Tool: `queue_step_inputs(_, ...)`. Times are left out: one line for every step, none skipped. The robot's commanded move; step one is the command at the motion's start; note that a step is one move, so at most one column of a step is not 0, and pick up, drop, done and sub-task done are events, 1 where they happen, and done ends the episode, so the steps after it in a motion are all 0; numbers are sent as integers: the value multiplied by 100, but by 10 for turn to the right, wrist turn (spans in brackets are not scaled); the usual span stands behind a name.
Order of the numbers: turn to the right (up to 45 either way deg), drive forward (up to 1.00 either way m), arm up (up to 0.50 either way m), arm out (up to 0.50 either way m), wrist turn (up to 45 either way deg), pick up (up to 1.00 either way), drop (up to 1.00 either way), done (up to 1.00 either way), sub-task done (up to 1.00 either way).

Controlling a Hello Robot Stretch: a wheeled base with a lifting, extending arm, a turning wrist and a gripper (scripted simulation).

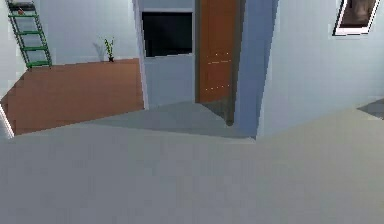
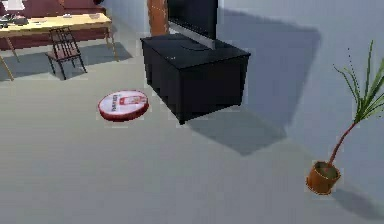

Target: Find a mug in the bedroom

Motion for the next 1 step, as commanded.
queue_step_inputs(0,100,0,0,0,0,0,0,0)
